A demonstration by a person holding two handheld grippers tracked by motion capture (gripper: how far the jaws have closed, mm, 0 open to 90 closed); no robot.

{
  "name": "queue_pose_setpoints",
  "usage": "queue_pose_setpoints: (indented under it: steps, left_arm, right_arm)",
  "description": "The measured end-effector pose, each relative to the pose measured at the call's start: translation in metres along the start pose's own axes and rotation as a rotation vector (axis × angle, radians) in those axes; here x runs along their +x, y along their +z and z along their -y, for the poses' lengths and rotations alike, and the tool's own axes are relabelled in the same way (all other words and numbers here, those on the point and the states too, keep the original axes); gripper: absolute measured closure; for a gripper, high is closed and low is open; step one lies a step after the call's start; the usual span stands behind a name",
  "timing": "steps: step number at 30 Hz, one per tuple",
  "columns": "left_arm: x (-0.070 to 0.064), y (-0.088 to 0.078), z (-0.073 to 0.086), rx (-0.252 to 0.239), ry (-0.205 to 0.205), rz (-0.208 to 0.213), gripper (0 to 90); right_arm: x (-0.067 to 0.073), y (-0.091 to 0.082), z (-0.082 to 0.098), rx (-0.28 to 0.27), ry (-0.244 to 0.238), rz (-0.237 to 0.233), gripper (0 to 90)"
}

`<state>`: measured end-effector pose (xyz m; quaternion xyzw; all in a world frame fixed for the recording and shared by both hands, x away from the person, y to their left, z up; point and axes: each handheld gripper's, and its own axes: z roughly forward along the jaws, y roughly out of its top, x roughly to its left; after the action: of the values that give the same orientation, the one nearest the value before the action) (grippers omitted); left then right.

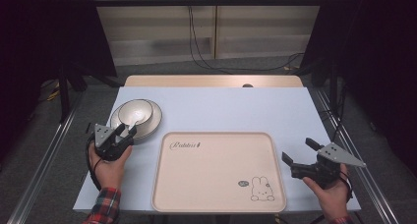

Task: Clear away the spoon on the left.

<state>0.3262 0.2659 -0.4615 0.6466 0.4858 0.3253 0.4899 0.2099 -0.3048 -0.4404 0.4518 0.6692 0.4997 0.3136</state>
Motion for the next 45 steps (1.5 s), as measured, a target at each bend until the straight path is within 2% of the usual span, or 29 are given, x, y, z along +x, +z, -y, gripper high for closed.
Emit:
queue_pose_setpoints:
  steps: [14, 29, 39, 45]
  left_arm:
    - [-0.0015, 0.0012, 0.0007, -0.017, 0.002, 0.007, 68.0]
    - [0.0054, -0.0026, 0.0015, -0.027, -0.038, -0.005, 74.7]
    - [0.0031, -0.0031, 0.0006, -0.036, -0.036, 0.004, 76.6]
    - [0.0021, -0.0056, -0.0015, -0.034, -0.042, 0.007, 80.8]
  right_arm:
    - [0.0000, 0.0003, 0.0000, -0.002, 0.001, -0.002, 2.1]
    - [-0.0001, 0.0011, 0.0000, -0.002, 0.001, -0.005, 2.2]
    - [-0.0003, 0.0009, -0.0004, -0.001, 0.009, -0.010, 2.2]
    - [-0.0002, 0.0011, -0.0005, 0.000, 0.009, -0.012, 2.2]
